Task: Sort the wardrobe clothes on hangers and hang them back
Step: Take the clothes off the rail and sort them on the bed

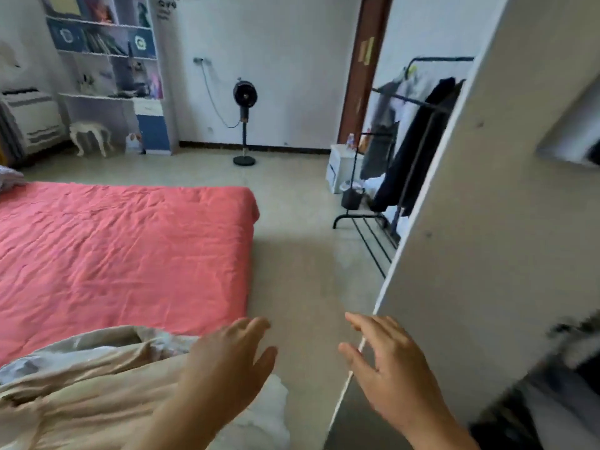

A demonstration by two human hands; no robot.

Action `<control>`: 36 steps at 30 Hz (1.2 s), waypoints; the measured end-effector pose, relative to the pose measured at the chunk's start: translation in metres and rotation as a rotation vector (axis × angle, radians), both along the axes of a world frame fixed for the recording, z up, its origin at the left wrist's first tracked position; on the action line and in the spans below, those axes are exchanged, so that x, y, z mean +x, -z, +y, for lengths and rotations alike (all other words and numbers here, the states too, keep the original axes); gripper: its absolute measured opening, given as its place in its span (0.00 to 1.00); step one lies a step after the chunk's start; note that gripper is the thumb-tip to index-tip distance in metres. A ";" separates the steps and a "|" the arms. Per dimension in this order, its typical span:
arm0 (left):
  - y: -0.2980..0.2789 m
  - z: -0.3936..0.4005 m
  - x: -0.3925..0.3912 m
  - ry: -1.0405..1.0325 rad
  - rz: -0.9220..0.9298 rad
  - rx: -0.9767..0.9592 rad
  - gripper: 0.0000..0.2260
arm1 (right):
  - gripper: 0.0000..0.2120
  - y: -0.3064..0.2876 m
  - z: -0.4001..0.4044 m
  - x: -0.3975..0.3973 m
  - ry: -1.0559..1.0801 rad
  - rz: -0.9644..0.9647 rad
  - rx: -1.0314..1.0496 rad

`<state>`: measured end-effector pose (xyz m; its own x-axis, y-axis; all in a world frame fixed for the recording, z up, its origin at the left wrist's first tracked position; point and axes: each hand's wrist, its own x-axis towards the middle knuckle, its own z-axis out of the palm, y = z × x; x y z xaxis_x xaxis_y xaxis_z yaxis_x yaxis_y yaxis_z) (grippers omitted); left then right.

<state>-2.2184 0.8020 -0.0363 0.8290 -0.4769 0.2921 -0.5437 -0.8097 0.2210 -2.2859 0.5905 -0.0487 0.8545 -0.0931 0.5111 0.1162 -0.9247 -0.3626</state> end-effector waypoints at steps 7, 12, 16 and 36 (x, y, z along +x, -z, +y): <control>-0.053 -0.169 -0.070 0.516 -0.110 -0.044 0.16 | 0.20 -0.062 -0.123 -0.144 0.444 -0.061 -0.071; -0.098 -0.281 -0.112 0.820 -0.329 -0.227 0.16 | 0.21 -0.113 -0.183 -0.207 0.721 -0.158 -0.162; -0.129 -0.361 -0.125 0.925 -0.341 -0.336 0.17 | 0.20 -0.150 -0.226 -0.238 0.893 -0.209 -0.254; -0.317 -0.626 -0.101 1.136 -0.496 -0.797 0.19 | 0.21 -0.340 -0.439 -0.195 1.125 -0.582 -0.628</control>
<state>-2.3192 0.1757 0.2808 -0.1328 -0.3687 0.9200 -0.9416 0.3368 -0.0009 -2.4812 0.1511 0.2913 0.1330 -0.2022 0.9703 -0.7922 -0.6100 -0.0185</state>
